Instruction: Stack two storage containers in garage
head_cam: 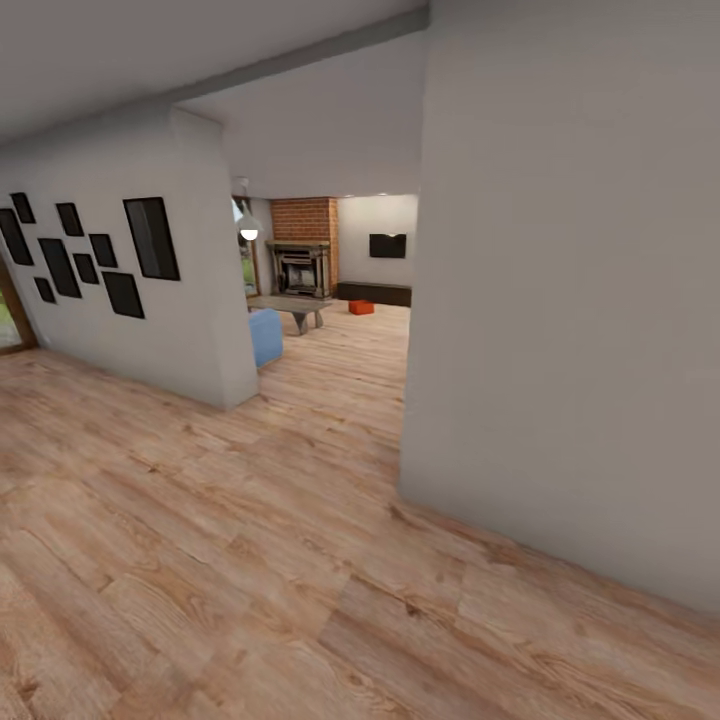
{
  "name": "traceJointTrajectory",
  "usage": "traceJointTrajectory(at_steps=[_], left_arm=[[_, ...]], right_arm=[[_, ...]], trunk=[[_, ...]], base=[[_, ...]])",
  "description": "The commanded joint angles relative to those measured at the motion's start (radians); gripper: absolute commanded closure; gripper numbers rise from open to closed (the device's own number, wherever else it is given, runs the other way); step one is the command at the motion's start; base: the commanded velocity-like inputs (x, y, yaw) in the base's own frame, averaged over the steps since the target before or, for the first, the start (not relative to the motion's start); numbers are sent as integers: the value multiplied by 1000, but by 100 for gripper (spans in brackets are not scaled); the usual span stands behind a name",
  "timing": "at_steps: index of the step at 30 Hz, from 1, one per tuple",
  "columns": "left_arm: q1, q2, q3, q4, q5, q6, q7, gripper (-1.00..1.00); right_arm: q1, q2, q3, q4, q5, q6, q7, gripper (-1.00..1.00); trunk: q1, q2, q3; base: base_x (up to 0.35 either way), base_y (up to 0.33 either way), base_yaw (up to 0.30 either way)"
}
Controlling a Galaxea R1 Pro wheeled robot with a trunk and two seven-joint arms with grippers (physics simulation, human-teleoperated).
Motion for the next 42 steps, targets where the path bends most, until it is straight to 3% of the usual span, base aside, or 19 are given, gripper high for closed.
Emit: traceJointTrajectory(at_steps=[1,8,22,42], left_arm=[[-1,0,-1,2,9,-3,-5,-100],[0,0,-1,2,9,-3,-5,-100],[-1,1,-1,2,9,-3,-5,-100],[-1,0,-1,2,9,-3,-5,-100]], right_arm=[[-1,0,7,3,-11,-5,7,-100],[-1,0,7,3,-11,-5,7,-100],[-1,0,7,3,-11,-4,7,-100],[-1,0,7,3,-11,-5,7,-100]], trunk=[[1,-2,-2],[1,-2,-2],[1,-2,-2],[1,-2,-2]], base=[[323,0,268],[323,0,242],[323,0,41],[323,0,258]])
